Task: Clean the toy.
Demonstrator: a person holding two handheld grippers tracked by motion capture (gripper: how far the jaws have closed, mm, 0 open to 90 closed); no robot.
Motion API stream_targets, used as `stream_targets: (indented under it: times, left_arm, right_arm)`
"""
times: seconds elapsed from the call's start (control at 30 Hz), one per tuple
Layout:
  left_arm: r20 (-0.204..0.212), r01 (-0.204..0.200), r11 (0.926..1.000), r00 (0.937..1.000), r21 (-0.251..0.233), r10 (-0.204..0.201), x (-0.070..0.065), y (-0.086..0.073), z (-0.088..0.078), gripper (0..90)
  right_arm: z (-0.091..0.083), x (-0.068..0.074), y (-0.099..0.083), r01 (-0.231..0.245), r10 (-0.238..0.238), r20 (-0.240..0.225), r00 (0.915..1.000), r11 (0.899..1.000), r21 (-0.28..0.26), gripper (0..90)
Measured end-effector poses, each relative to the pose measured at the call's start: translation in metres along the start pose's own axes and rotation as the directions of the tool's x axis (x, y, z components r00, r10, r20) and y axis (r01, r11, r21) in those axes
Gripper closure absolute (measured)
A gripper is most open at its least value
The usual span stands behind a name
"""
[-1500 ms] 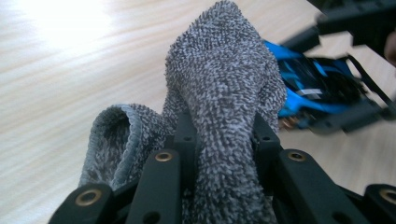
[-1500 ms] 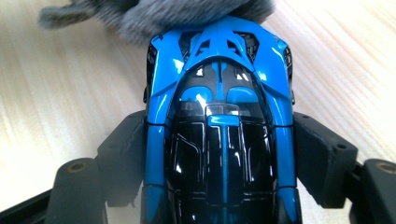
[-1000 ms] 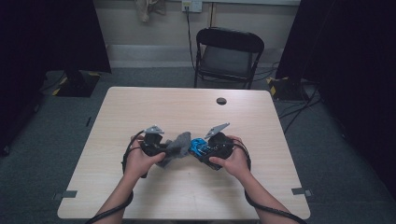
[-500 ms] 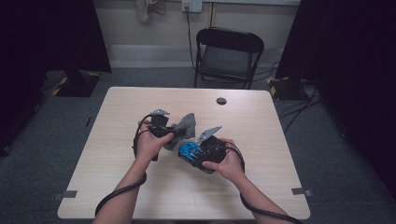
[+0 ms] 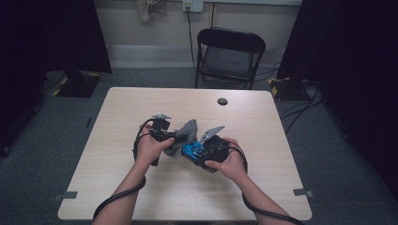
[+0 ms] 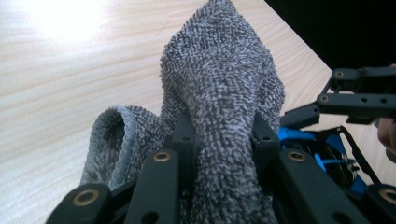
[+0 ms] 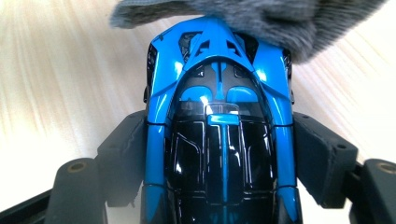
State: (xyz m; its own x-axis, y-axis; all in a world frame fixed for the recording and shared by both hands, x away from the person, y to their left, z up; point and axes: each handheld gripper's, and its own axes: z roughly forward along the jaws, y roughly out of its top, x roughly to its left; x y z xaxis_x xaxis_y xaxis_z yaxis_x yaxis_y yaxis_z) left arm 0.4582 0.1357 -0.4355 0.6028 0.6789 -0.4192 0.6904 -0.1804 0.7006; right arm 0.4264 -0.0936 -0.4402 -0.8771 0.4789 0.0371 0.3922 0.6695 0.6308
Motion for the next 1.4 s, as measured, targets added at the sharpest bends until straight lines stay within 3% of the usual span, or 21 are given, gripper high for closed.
stream_targets:
  times: [0.7, 1.07, 1.27, 1.4]
  left_arm:
    - [0.069, -0.012, 0.9999, 0.9976, -0.004, 0.012, -0.003, -0.021, -0.004, 70.1]
    - [0.137, -0.027, 0.9996, 0.9902, -0.002, 0.027, -0.013, -0.023, -0.008, 70.2]
    - [0.025, -0.016, 0.9972, 0.9995, -0.073, 0.018, -0.001, -0.012, -0.018, 70.1]
    - [-0.034, 0.002, 0.9952, 0.9994, -0.098, -0.006, 0.007, -0.001, -0.019, 70.1]
  right_arm:
    - [-0.001, -0.020, -0.008, -0.058, 0.056, 0.055, 0.9969, 0.998, 0.035, 26.3]
    - [-0.002, -0.028, -0.011, -0.086, 0.084, 0.064, 0.9944, 0.996, 0.032, 26.3]
    - [-0.008, -0.024, -0.011, -0.065, 0.063, 0.046, 0.9969, 0.997, 0.030, 26.3]
    - [-0.009, -0.013, -0.007, -0.030, 0.029, 0.026, 0.9992, 0.999, 0.023, 26.3]
